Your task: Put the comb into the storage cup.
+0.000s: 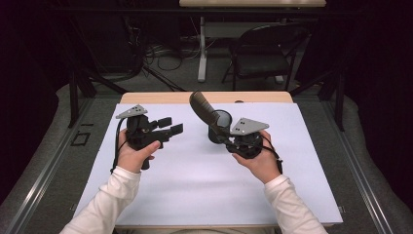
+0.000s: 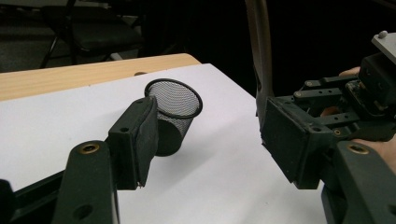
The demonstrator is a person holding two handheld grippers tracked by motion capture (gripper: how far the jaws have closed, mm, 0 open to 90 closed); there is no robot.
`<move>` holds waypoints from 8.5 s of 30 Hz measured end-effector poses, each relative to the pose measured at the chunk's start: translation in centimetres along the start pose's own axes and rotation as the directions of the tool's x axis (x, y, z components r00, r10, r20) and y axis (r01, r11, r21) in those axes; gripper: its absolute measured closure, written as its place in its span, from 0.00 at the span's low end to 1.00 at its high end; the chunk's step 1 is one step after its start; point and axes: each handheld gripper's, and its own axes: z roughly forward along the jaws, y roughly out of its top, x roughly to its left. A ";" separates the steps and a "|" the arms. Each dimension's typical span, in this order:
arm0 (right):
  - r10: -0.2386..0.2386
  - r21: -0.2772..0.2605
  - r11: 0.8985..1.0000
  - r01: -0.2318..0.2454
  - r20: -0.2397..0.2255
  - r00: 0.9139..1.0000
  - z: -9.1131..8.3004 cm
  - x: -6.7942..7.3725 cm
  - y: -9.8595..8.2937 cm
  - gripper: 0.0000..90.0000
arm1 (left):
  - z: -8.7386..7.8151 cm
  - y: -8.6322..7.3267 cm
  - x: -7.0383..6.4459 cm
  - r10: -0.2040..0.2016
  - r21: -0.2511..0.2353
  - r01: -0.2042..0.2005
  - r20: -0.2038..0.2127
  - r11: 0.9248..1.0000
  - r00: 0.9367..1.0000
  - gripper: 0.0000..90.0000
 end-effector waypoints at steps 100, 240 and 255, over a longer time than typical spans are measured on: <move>0.005 -0.008 1.000 -0.005 -0.045 0.999 1.3 2.1 0.0 0.81 | 6.2 0.4 -2.3 -0.241 -0.014 0.244 0.099 0.970 0.965 0.84; 0.095 -0.041 0.995 -0.096 -0.017 0.995 1.0 1.0 0.0 0.45 | 6.3 0.6 -1.3 -0.177 -0.144 0.180 0.034 0.973 0.984 0.93; 0.125 -0.038 0.991 -0.126 -0.037 0.991 1.1 0.6 -0.1 0.39 | 6.1 1.1 -1.4 -0.082 -0.163 0.080 -0.006 0.983 0.997 0.93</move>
